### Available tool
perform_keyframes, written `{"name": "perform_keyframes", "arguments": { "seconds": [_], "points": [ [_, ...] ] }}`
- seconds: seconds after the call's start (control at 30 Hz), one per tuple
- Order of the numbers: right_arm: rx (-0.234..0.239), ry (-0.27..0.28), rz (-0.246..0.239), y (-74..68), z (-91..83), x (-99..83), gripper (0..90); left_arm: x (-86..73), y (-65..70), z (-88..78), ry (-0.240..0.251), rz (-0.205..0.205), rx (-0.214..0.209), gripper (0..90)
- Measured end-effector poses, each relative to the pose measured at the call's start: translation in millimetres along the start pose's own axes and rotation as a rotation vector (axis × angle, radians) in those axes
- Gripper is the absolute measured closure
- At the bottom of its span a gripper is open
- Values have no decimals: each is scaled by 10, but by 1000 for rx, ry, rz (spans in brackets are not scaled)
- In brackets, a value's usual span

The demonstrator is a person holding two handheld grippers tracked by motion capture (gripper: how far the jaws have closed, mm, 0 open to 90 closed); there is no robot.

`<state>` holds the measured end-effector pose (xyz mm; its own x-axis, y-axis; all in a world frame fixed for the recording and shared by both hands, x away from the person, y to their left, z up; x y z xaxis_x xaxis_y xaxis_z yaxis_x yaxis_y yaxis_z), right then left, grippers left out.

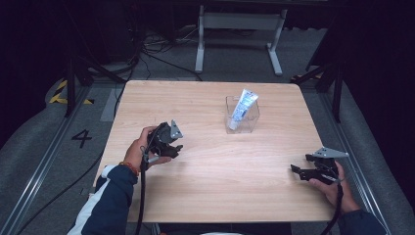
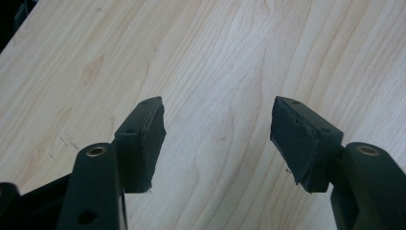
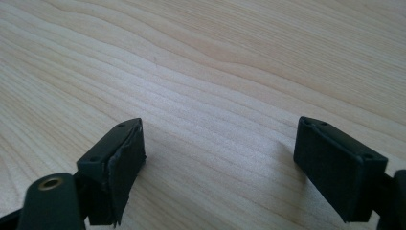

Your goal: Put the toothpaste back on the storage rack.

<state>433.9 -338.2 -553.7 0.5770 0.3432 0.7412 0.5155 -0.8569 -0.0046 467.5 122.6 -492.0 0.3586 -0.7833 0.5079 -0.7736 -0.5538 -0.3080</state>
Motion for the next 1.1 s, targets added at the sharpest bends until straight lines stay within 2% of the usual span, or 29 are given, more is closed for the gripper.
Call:
{"name": "perform_keyframes", "arguments": {
  "seconds": [0.13, 0.23, 0.33, 0.53, 0.57, 0.73, 0.9, 1.0, 1.1],
  "points": [
    [0, 0, 0, 0, 0, 0, 181, -79, 13, 2, -16, -3, -5, 346],
    [0, 0, 0, 0, 0, 0, 180, -157, 24, -3, -49, -3, -9, 321],
    [0, -1, 1, 0, 0, 0, 180, -197, 33, -17, -41, -14, -18, 316],
    [0, 0, 1, 0, 0, 0, 180, -280, 26, -32, -35, -33, 4, 310],
    [0, 0, 1, 0, 1, 0, 180, -308, 27, -43, -52, -34, 8, 308],
    [0, 0, 1, 0, 0, 0, 180, -396, 64, -59, -52, -39, 4, 296],
    [1, -1, 1, 0, 0, -1, 180, -499, 73, -73, -60, -37, 28, 293],
    [0, 0, 1, 0, 0, 0, 180, -534, 83, -92, -67, -37, 29, 289],
    [0, 0, 1, 0, 0, 0, 180, -570, 104, -110, -50, -47, 25, 286]
  ]
}}
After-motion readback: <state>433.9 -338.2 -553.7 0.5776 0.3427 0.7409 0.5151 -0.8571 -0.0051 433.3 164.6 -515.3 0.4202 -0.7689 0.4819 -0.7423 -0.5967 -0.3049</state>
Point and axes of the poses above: each handheld gripper's, and its own axes: z roughly forward along the jaws, x roughly out of its top, y roughly to its right, the point moved 10 cm from there along z, roughly forward along the jaws
